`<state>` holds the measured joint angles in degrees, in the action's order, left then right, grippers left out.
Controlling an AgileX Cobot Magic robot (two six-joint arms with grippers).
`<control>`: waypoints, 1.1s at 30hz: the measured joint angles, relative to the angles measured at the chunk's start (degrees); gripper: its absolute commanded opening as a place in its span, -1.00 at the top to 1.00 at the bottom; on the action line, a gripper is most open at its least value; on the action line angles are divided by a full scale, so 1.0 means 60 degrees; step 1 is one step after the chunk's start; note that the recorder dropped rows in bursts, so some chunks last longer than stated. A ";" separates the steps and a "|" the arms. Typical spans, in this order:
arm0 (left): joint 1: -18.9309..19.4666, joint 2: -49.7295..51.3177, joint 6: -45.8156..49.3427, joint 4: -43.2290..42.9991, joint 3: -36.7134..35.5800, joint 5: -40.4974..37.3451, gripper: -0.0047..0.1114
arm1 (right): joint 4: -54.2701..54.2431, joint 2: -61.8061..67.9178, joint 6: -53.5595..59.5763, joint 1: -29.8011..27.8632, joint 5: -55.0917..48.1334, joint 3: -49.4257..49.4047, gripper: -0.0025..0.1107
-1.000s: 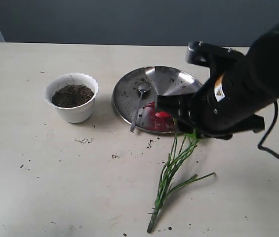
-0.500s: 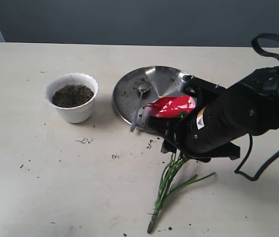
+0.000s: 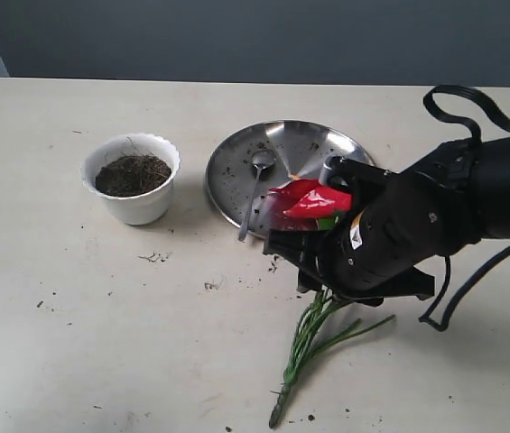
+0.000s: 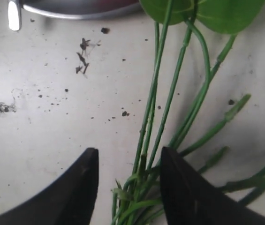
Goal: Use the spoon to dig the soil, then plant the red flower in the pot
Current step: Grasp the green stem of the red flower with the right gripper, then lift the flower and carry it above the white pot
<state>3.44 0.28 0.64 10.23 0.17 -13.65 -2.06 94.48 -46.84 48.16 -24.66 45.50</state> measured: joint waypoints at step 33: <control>0.0000 0.0000 0.0000 0.0000 0.0000 0.0000 0.91 | 0.0343 -0.0199 -0.0100 0.0000 0.0214 0.0136 0.97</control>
<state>3.44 0.28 0.64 10.23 0.17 -13.65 0.00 93.29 -47.44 48.16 -23.38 46.31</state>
